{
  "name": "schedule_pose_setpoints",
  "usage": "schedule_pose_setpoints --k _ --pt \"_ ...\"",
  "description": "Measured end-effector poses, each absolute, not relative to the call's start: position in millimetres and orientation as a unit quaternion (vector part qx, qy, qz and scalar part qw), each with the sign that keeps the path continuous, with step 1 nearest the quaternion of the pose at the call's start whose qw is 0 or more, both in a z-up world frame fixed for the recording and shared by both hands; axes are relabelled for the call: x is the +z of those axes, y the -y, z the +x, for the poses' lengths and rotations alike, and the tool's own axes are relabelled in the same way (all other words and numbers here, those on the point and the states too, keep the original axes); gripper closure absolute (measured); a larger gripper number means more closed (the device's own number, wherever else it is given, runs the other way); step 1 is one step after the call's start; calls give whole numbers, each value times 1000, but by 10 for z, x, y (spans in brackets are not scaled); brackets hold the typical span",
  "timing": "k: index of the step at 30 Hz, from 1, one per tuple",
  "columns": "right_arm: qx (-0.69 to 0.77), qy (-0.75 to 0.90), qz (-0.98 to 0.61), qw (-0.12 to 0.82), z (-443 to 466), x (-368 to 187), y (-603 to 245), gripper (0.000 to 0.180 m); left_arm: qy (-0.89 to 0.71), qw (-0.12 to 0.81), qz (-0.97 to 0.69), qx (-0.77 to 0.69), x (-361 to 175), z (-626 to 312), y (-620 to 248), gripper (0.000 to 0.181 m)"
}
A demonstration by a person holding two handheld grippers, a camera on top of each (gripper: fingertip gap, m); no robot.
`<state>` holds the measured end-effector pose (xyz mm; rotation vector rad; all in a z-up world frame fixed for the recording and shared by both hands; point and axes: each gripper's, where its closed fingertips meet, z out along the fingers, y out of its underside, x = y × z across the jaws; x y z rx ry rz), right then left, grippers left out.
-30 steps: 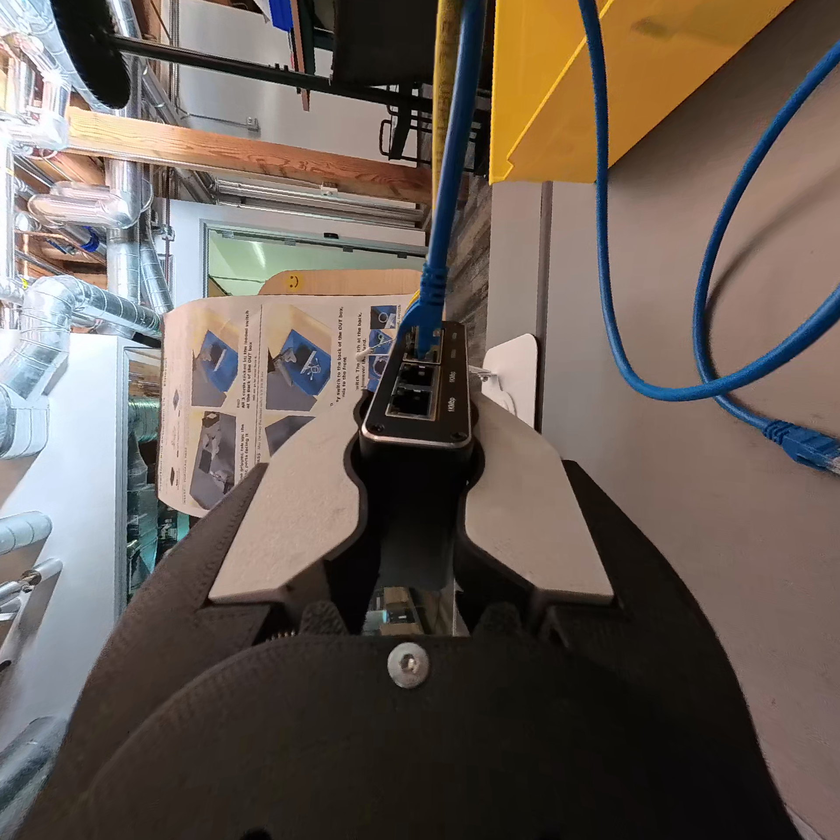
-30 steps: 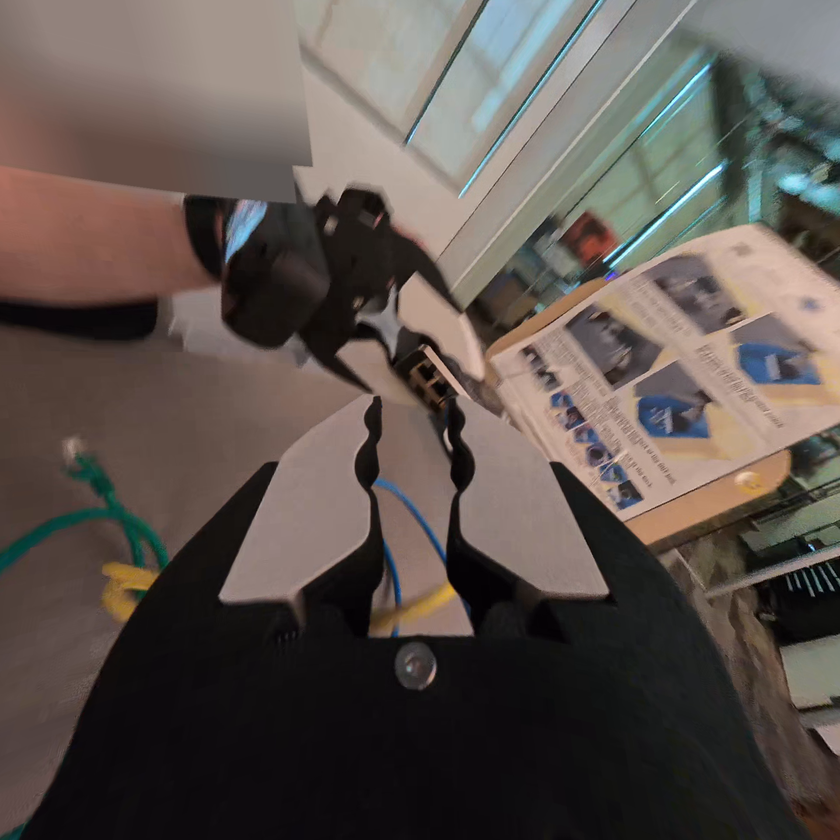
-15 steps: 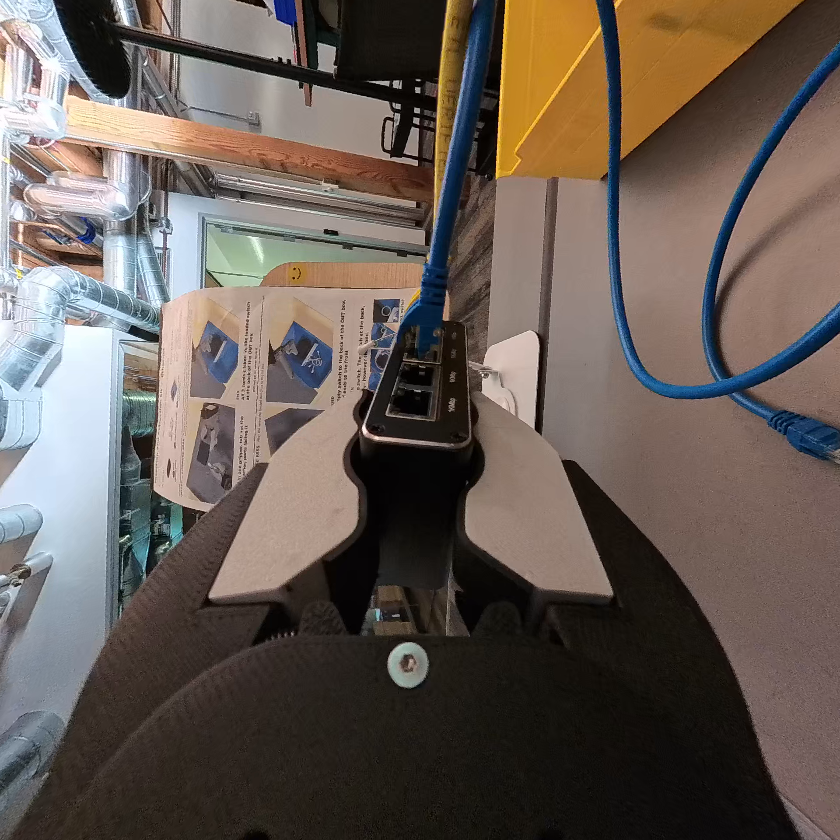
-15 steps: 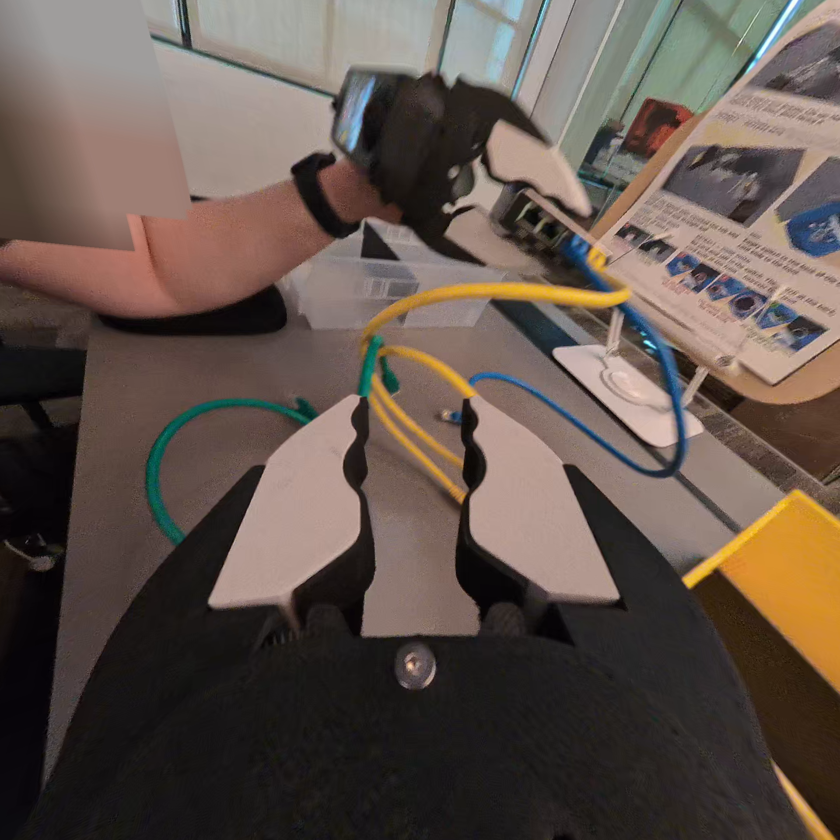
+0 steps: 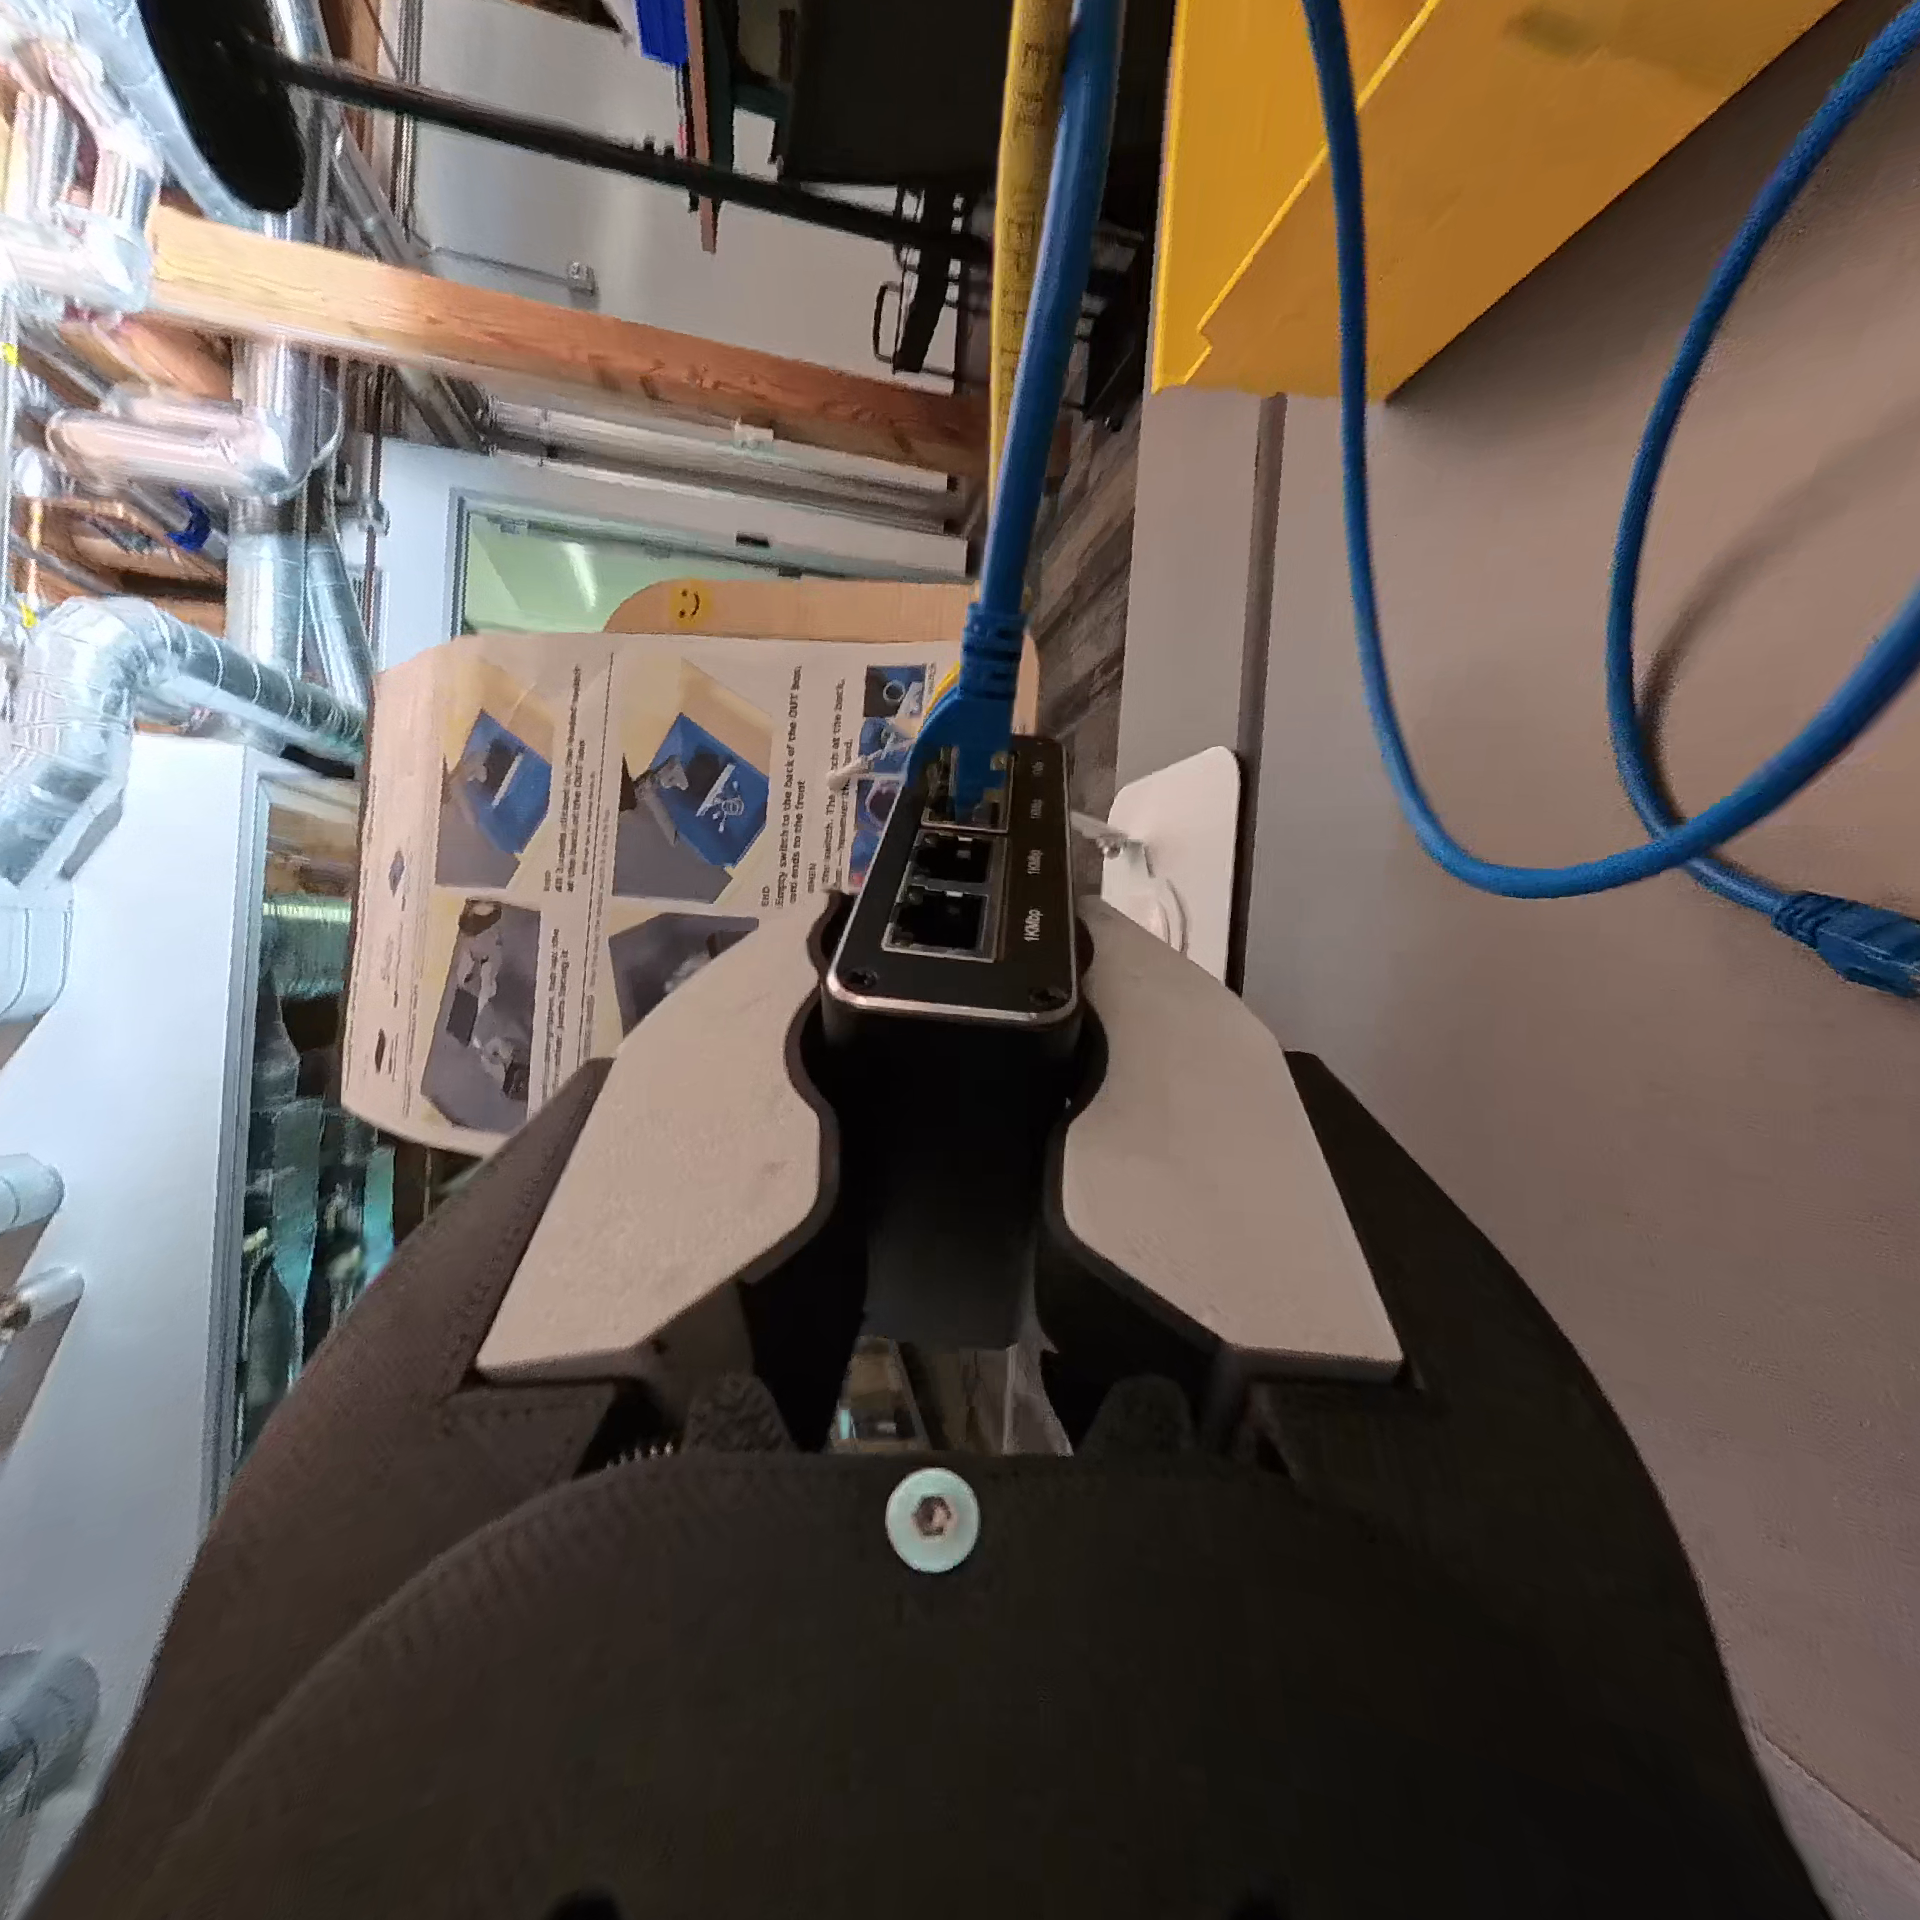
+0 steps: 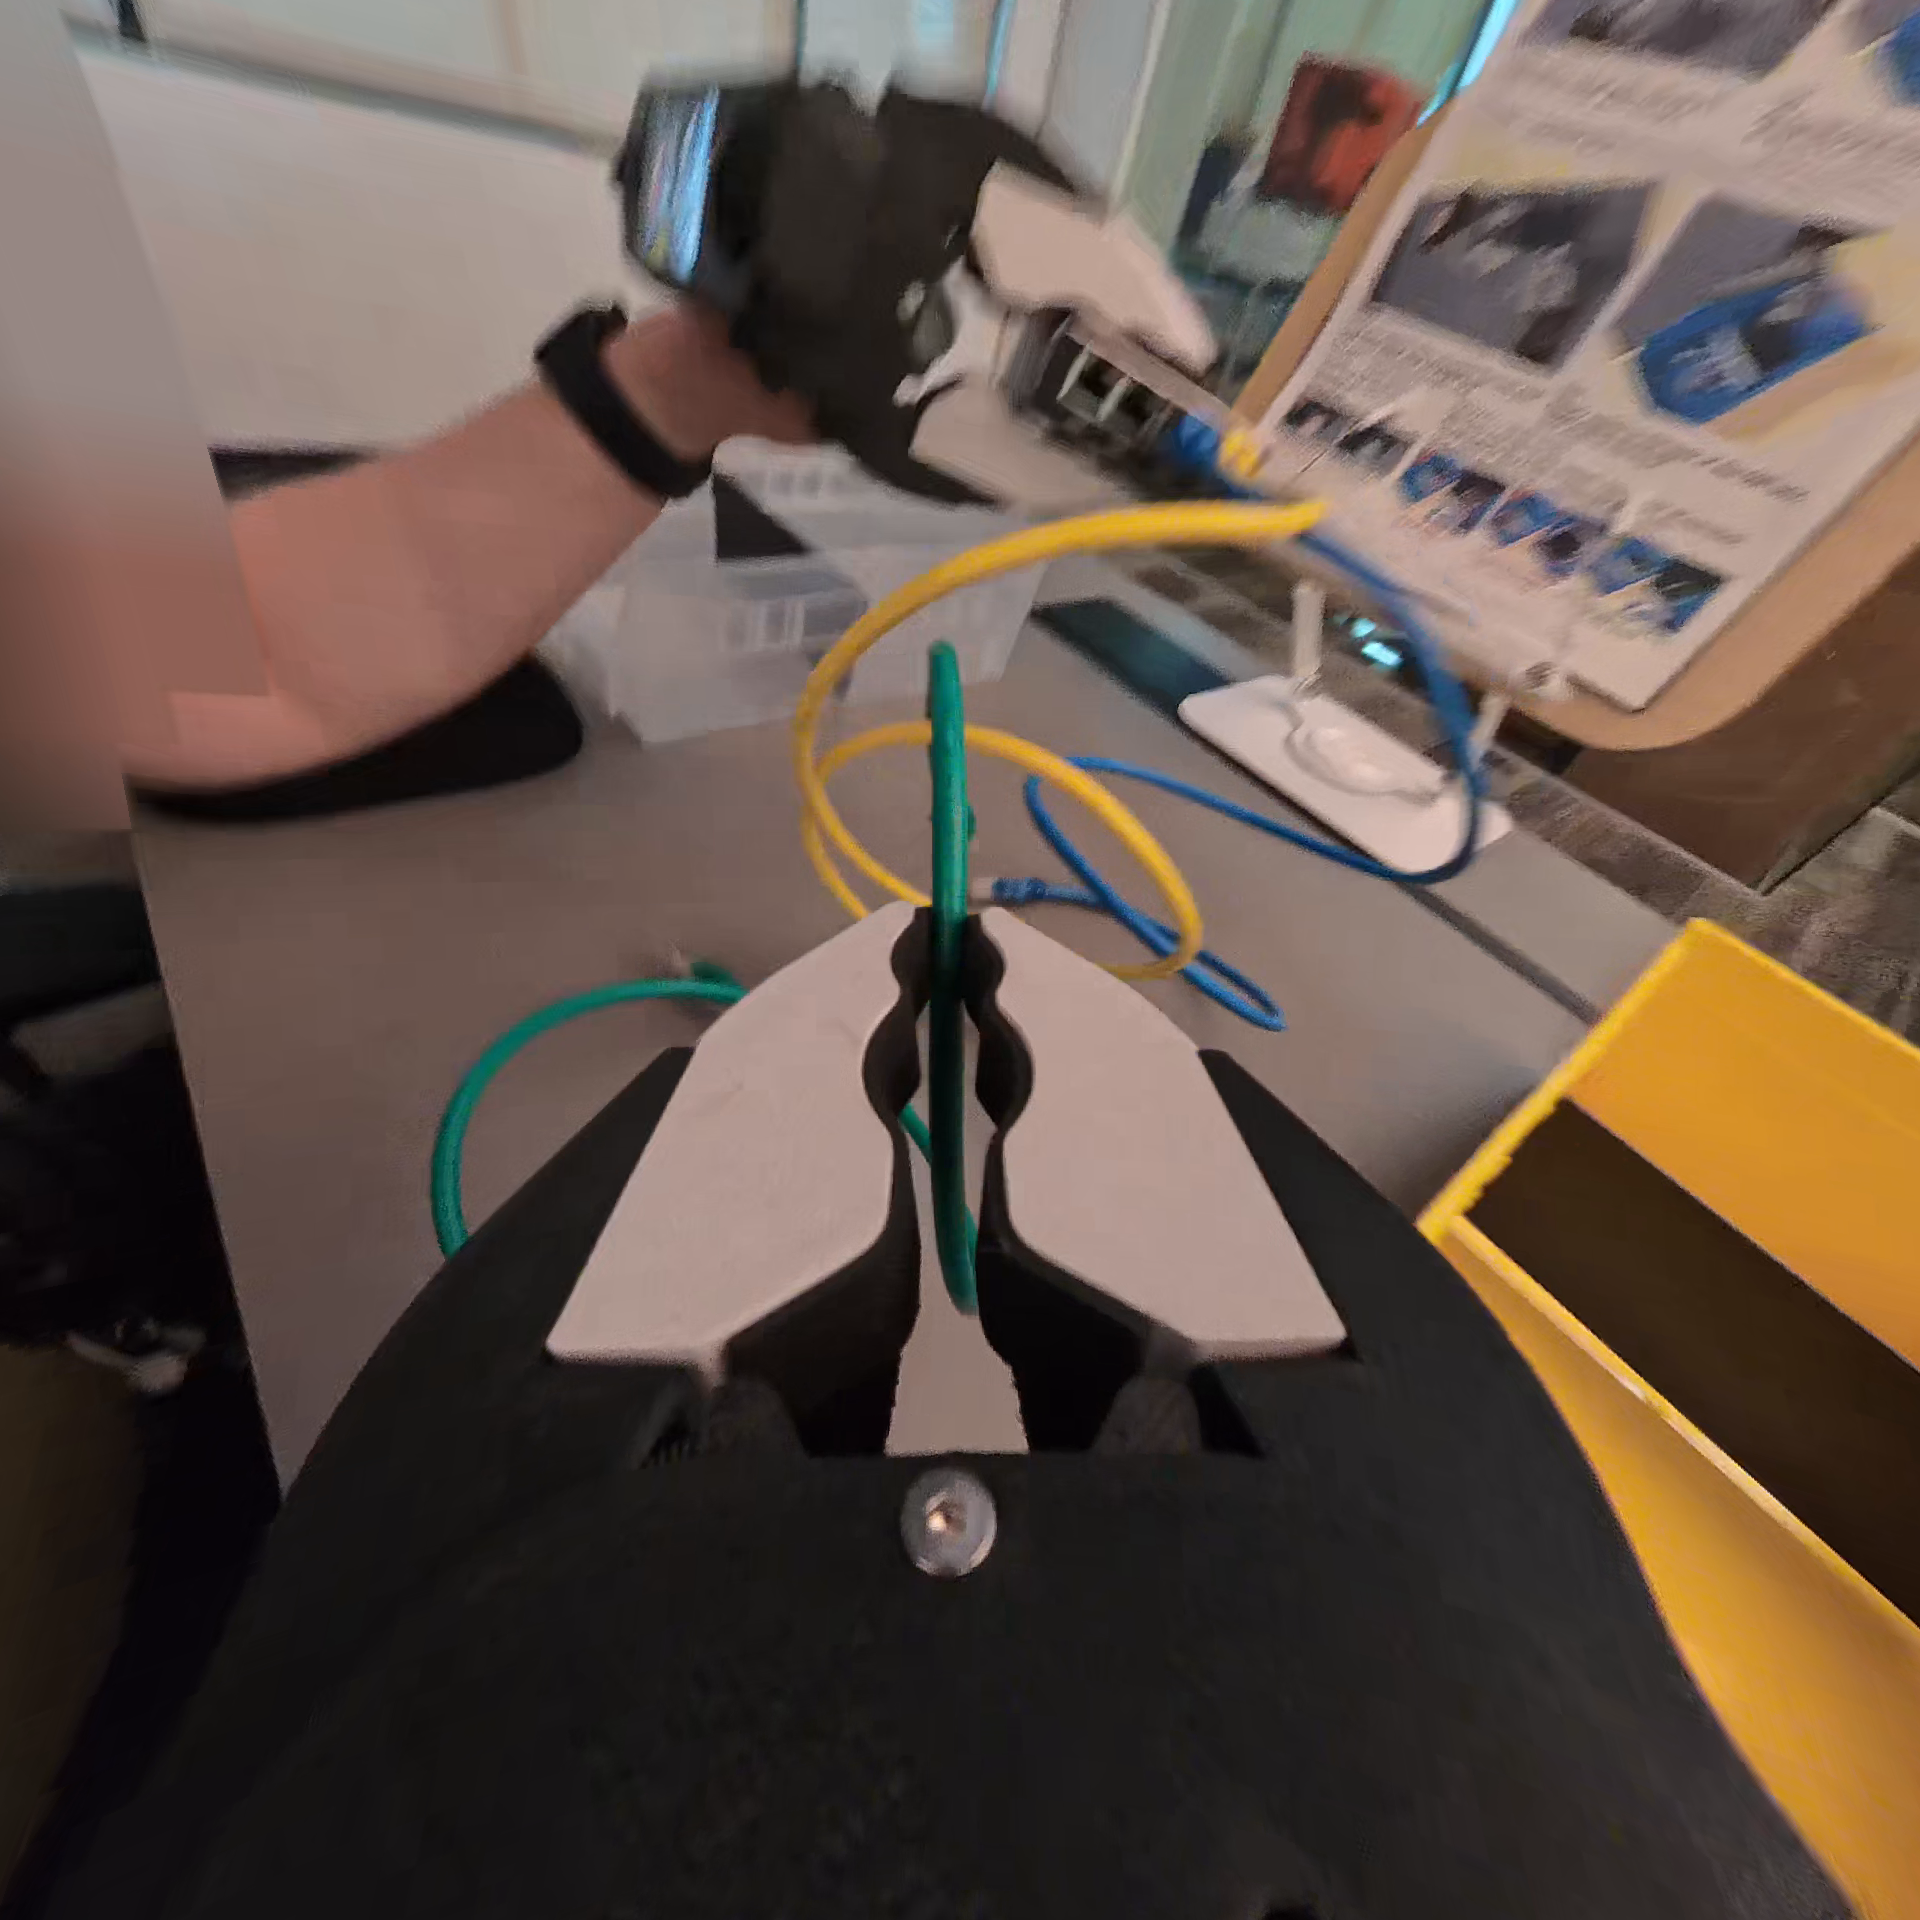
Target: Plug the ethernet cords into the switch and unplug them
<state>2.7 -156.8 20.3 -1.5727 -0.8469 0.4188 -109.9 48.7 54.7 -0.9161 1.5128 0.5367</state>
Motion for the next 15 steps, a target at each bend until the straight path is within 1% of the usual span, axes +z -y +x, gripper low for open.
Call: schedule_pose_setpoints --k 4,11,15 --pt "199 318 -648 663 255 614 1682 175 -654 602 -397 229 538 -1062 -460 143" --pt "131 289 -645 695 650 876 1806 174 -638 598 -423 239 588 -1243 -583 143" --pt "118 280 -644 702 763 987 1845 174 -621 597 -442 249 655 -1419 -674 143"
